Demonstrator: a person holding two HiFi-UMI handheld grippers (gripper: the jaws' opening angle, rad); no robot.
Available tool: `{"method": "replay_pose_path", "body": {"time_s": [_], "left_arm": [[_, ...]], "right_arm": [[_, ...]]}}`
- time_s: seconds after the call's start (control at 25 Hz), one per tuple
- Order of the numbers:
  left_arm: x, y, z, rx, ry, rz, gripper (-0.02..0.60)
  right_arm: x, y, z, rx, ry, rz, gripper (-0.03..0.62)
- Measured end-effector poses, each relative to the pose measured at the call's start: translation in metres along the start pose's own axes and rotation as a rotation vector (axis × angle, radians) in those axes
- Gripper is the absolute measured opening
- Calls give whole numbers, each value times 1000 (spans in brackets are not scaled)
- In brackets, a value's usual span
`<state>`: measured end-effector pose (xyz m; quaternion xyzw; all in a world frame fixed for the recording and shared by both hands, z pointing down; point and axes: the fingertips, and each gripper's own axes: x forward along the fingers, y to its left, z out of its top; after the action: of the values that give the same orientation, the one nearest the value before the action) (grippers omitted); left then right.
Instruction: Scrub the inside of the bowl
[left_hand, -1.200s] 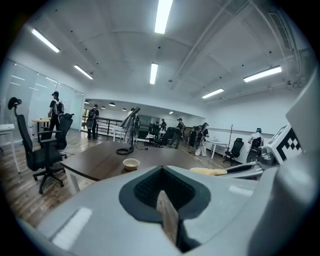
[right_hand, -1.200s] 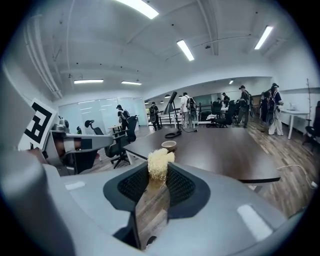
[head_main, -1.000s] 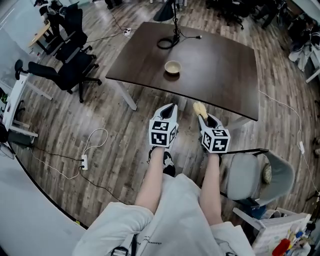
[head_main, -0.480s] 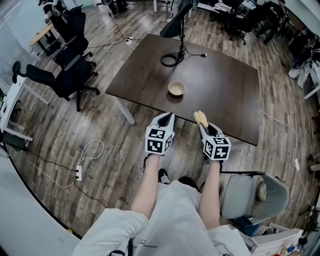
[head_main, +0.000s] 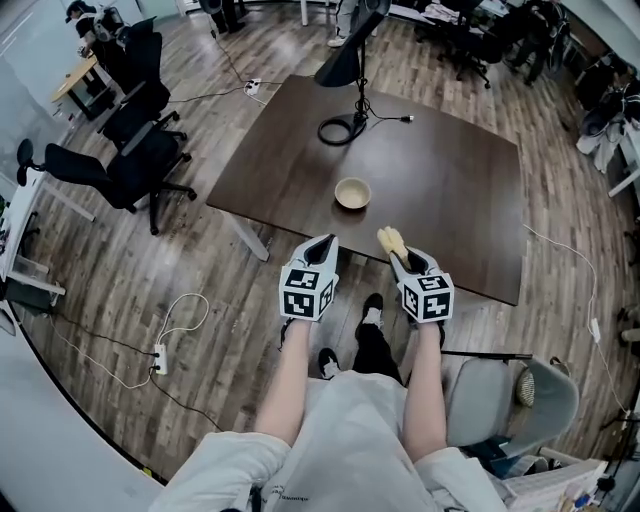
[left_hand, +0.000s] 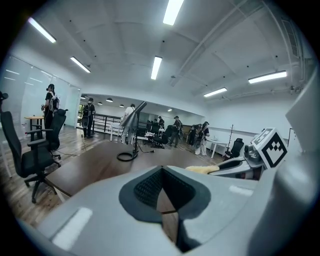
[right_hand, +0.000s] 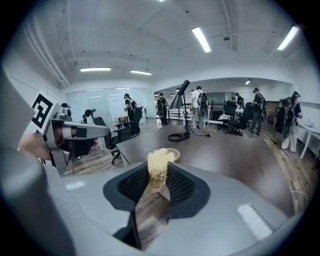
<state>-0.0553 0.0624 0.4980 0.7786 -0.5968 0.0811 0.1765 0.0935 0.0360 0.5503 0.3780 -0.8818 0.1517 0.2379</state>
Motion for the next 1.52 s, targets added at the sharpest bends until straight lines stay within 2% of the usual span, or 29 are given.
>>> {"method": "replay_pose_path", "body": {"time_s": [0.24,0.44,0.68,0.88,1.24,1.52], "left_arm": [[33,20,12,7,7,-21,0],[56,47,29,-13,-22,-53,0],[93,72,30,44,43,-67,0],[123,87,30,61,82,-80,0],[158,107,18,16,133,-34,0],[174,121,1,-6,193,36,0]], "right_arm": [[29,-30,15,-121,62,45,132],[54,-43,13,-212,127,104,132],[96,-64,20,-261,178,152,132],[129,-81,41,-352,218,203,132],[180,-92,67,-514,284,333,132],[213,-91,78,-633,302,460,132]]}}
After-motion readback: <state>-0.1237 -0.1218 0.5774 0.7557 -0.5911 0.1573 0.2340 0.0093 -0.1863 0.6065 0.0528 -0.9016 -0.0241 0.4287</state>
